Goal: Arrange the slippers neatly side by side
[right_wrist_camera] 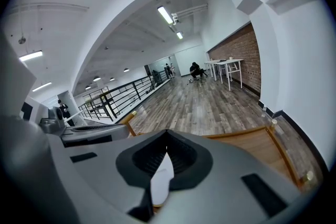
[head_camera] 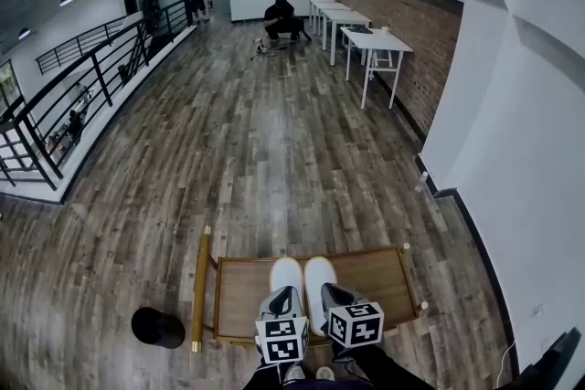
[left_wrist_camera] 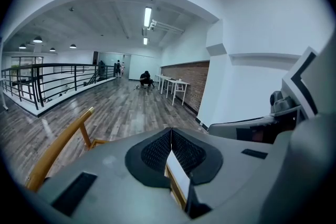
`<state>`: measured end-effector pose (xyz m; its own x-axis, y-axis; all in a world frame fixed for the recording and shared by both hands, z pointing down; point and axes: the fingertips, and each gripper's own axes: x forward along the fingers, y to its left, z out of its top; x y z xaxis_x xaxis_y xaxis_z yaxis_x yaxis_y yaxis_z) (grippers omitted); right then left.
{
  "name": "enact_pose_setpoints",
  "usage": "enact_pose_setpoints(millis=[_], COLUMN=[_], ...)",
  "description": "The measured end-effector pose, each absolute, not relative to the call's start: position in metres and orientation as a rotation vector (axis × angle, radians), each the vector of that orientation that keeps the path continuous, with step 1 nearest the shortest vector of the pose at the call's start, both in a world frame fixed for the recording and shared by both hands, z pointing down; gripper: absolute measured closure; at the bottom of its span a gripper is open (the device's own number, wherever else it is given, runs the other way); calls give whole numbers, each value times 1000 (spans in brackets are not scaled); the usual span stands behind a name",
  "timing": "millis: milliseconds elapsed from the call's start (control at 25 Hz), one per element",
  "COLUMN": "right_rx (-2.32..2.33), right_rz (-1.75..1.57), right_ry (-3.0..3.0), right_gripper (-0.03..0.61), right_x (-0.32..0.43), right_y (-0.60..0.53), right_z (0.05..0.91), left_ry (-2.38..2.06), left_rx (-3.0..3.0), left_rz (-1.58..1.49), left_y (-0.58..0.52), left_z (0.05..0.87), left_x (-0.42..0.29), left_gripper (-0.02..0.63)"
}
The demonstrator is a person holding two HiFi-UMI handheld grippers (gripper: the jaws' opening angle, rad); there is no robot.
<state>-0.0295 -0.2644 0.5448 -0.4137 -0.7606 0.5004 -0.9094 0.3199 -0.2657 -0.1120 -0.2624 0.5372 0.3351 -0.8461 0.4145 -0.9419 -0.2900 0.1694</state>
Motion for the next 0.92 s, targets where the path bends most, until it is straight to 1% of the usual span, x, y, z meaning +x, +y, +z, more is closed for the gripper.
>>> enact_pose_setpoints(millis=[400,920], right_rx=[1498,1470], right_rz=[779,791], right_ry=[-2313,-2331], right_gripper=[580,580], right_x=[-32,-28], right_y=[-263,-261], right_z=[544,542], left_ry=[-1582,-1589], left_rx=[2216,2216], left_rz=[357,376], left_y=[-262,-261], left_z=[540,539], left_x=[-118,-109], left_gripper=[609,609])
